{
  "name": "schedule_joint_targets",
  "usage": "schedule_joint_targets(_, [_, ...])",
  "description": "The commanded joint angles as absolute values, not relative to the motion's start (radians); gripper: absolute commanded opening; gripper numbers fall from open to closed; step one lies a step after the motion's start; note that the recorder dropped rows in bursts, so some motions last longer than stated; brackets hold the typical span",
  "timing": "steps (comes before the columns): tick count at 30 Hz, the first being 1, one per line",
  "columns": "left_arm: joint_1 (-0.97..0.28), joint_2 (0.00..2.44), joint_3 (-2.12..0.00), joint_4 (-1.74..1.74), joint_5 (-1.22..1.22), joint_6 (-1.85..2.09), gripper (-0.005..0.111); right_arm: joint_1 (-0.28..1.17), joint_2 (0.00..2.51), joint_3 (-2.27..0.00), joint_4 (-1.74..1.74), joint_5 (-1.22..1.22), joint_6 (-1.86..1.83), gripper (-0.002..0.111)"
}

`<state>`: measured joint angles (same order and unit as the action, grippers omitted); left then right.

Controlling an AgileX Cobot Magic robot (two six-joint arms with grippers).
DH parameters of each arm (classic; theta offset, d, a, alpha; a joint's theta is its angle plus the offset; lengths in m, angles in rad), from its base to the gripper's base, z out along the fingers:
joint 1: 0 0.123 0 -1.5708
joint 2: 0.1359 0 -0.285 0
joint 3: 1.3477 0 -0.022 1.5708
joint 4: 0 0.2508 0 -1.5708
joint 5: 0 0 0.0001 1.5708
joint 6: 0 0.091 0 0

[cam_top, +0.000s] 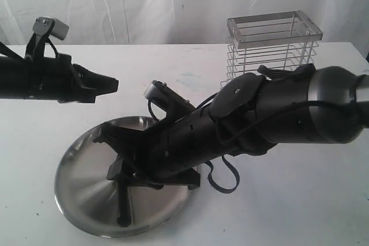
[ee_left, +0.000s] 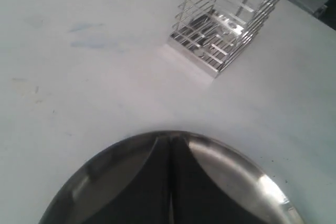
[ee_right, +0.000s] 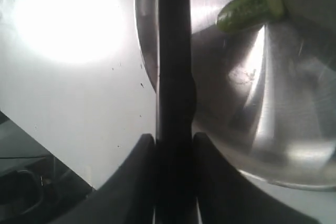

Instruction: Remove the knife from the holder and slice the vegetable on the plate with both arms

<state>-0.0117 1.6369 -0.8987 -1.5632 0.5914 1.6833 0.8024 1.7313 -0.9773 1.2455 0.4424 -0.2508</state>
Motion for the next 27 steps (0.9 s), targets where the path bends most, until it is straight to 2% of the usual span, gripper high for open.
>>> schedule_joint_targets(1, [-0.01, 1.647, -0.847, -1.632, 0.547, 1.708, 0.0, 0.819, 1.729, -0.932, 1.23, 0.428, -0.247, 0.0])
schedule_joint_targets(8, [-0.01, 1.647, -0.837, -1.665, 0.584, 1.754, 0.0, 0.897, 1.706, -0.862, 1.23, 0.342, -0.298, 0.0])
schedule_joint_targets(17, [-0.01, 1.647, -0.837, -1.693, 0.607, 1.776, 0.0, 0.9, 1.711, -0.858, 1.23, 0.255, -0.337, 0.0])
schedule_joint_targets(27, [-0.01, 1.647, -0.837, -1.693, 0.607, 1.78, 0.0, 0.9, 1.755, -0.858, 1.261, 0.266, -0.337, 0.0])
